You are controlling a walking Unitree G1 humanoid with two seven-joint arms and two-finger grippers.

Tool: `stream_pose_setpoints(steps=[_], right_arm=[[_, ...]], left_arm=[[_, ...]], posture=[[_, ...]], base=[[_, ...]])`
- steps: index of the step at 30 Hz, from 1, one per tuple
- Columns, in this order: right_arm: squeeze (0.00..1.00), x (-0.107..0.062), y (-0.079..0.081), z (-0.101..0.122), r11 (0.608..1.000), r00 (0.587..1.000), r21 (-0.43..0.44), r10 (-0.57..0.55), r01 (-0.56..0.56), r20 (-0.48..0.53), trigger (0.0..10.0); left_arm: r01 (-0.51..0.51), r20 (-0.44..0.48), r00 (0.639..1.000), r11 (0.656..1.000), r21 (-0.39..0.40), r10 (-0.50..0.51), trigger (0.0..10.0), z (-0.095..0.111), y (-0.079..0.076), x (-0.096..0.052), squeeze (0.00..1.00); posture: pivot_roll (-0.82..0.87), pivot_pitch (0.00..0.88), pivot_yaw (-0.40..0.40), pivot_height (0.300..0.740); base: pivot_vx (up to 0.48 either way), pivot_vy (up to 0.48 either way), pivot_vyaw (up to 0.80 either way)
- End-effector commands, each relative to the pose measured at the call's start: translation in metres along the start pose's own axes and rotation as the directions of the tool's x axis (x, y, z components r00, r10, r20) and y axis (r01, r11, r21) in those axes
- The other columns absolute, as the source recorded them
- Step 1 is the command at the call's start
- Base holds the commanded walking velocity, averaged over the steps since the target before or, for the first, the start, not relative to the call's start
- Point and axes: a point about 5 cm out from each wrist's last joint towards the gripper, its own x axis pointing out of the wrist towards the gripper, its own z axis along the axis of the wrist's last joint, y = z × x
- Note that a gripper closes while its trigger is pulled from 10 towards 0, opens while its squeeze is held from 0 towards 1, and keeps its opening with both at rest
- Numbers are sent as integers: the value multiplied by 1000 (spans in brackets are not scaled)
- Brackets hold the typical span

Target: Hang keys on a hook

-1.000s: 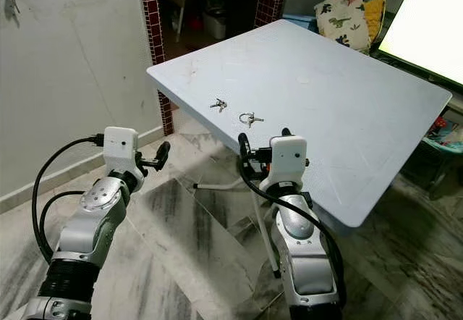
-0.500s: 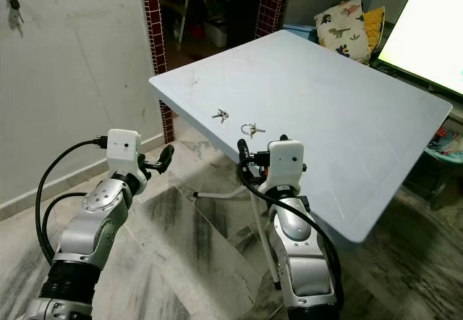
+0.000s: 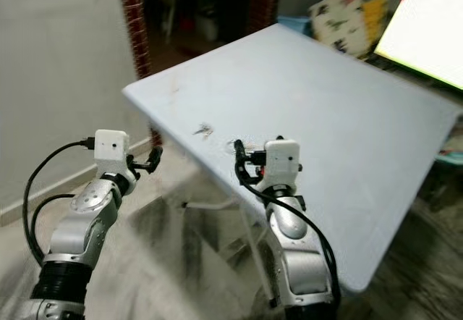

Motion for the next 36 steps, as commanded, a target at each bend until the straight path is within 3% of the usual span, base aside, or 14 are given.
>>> stream_pose_setpoints(steps=[1, 13, 18, 25, 28, 36], right_arm=[[0, 2, 10, 5, 999, 999, 17, 28, -28, 15, 10000], [0, 2, 8, 2, 1000, 1000, 21, 22, -22, -4, 10000], [0, 3, 5, 0, 999, 999, 31, 13, -12, -32, 10000], [0, 4, 6, -2, 997, 994, 60, 50, -44, -101, 10000], [0, 0, 12, -14, 993, 976, 66, 111, -101, -188, 10000], [0, -7, 15, -33, 993, 934, 79, 110, -88, -339, 10000]], left_arm=[[-36, 12, 999, 999, 16, 36, 10000, 6, 14, -1, 0], [-42, -15, 999, 999, 6, 42, 10000, 1, 15, -3, 0], [-37, -82, 996, 999, 5, 37, 10000, -9, 15, -7, 0], [27, -126, 992, 998, 60, -19, 10000, -14, 13, -16, 0], [83, -137, 988, 994, 65, -74, 10000, -15, 8, -23, 0], [162, -170, 974, 985, 66, -149, 10000, -16, -4, -33, 0]], posture=[[41, 0, -68, 740], [45, 0, -70, 740], [53, 0, -79, 740], [59, 0, -93, 740], [62, 0, -99, 740], [51, 0, -93, 740]], base=[[349, 0, 0], [43, 0, 0], [0, 0, 0], [0, 0, 0], [0, 0, 0], [0, 0, 0]])
